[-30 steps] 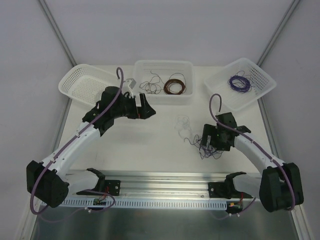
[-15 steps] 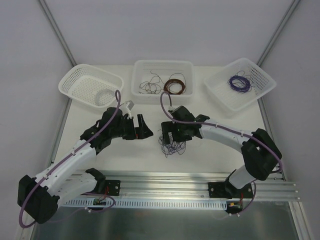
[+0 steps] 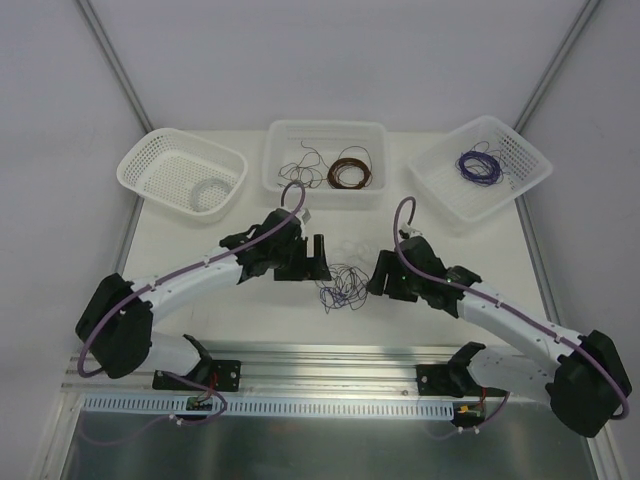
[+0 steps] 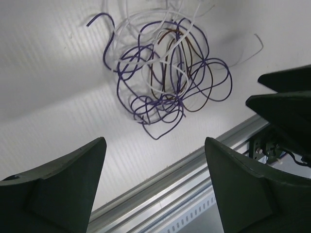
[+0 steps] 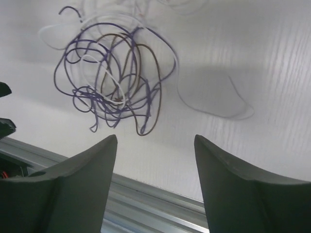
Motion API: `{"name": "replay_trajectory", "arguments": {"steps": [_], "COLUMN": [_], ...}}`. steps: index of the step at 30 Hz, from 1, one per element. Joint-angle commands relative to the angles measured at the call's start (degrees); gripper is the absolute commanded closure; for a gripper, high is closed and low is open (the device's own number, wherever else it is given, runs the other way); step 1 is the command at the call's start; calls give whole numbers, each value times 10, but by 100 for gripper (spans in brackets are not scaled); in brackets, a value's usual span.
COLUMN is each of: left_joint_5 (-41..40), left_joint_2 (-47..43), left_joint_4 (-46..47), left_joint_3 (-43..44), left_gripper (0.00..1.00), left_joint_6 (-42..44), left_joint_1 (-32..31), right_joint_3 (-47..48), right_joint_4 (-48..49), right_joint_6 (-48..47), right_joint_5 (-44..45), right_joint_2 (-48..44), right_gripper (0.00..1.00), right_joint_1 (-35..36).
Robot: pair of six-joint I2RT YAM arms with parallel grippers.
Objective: Untangle the cables
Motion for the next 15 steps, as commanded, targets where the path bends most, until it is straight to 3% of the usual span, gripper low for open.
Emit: {"name": "replay_trajectory", "arguments": {"steps": [1, 10, 15], "left_joint_5": [-20, -12, -11], "left_joint_2": [48, 157, 184], "left_joint_4": [15, 14, 14], "left_joint_3": [56, 110, 120], "left_gripper": [17, 41, 49], "left_joint_6": [-7, -16, -17], "left_joint_1": [-15, -26, -27], "right_joint_3": [-75, -191, -202], "right_joint_4": [70, 262, 298], "right_joint_6": [98, 183, 178], "right_joint_5": [4, -24, -24], "right_joint_2": [-46, -41, -29], "right_gripper": [35, 55, 57], "right_joint_1": [-10, -12, -12]}}
